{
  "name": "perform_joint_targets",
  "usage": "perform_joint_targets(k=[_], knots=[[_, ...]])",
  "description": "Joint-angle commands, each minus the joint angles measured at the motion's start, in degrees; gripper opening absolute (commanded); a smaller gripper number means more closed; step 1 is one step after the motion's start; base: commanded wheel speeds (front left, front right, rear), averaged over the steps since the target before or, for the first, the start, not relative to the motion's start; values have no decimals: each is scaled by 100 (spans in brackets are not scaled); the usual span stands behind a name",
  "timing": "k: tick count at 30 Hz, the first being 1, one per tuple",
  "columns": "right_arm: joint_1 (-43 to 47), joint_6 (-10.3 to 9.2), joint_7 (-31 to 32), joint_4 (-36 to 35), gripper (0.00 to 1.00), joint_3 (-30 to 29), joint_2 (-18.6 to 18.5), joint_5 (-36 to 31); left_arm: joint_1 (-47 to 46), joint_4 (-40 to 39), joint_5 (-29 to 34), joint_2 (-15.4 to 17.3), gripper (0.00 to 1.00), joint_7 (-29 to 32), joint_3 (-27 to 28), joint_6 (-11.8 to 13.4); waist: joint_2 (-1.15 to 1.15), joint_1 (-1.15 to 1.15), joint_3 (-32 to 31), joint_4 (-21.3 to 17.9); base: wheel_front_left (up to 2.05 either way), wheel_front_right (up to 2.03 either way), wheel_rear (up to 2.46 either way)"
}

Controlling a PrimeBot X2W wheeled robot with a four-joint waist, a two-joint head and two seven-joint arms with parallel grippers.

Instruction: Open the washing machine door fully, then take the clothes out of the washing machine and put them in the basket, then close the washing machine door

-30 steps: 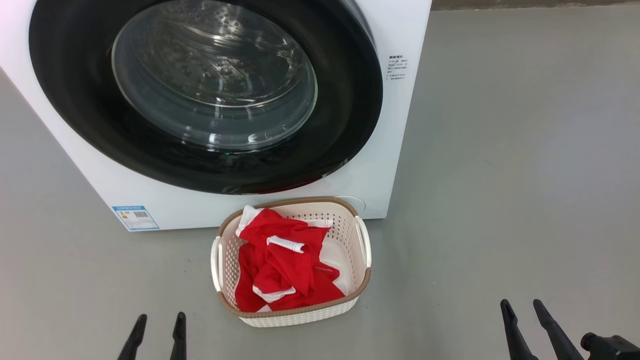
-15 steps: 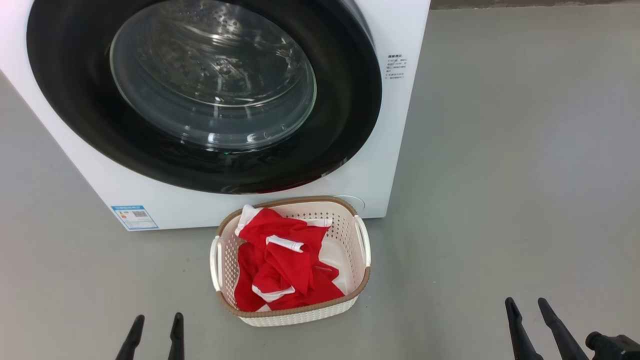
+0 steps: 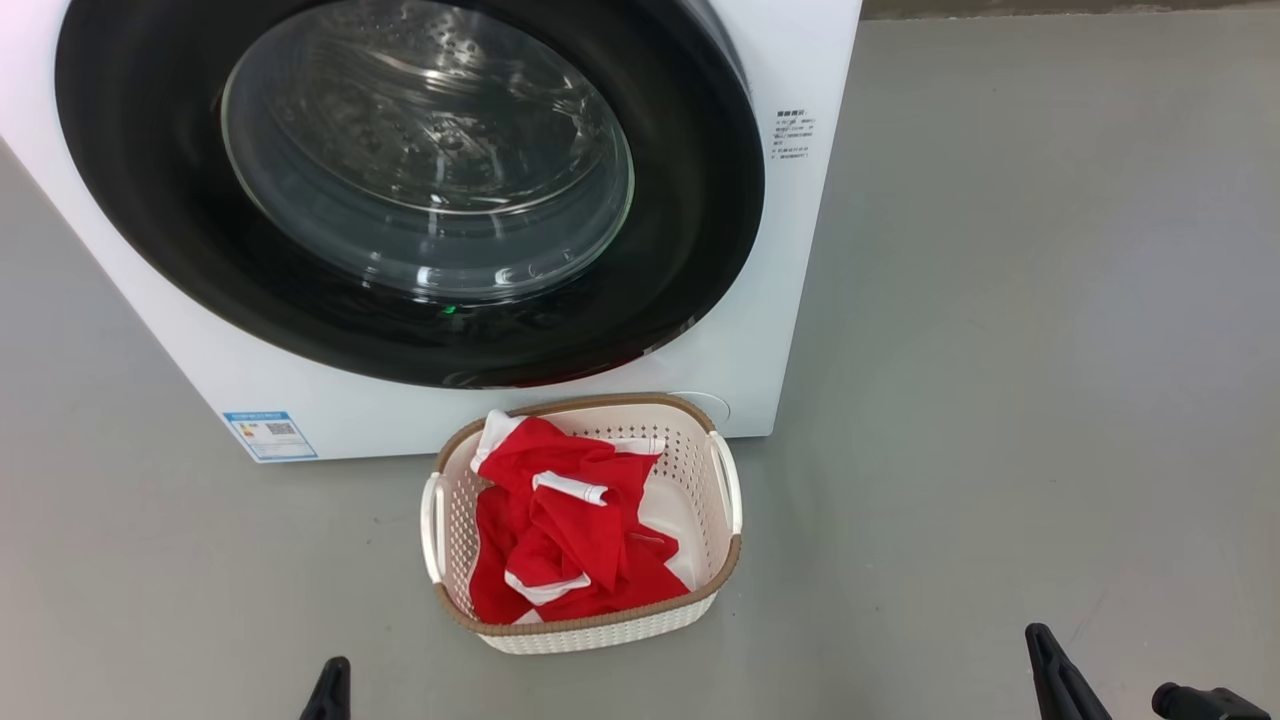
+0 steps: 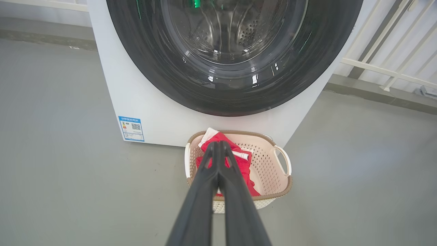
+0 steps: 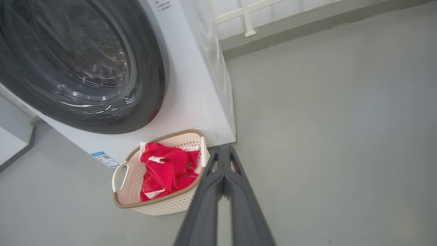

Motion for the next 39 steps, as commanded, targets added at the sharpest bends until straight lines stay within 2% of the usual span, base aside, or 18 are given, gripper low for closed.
perform_joint_targets(k=[1,4,9,39], knots=[[-35,0,43,-115,0,-9,-44,165,-30,-102,-198,34,0,44,19,-1,0,3,-8,0,0,0,0],[-77,0,107,-129,0,-21,-44,377,-64,-103,-454,43,0,105,24,-2,0,13,-32,1,0,0,0],[-131,-1,169,-131,0,-33,-44,587,-110,-91,-709,52,0,165,28,-3,0,1,-31,2,0,0,0],[-507,-2,652,-195,0,-140,-29,2147,-429,-58,-2596,99,0,630,84,-13,0,0,-102,8,0,0,0]])
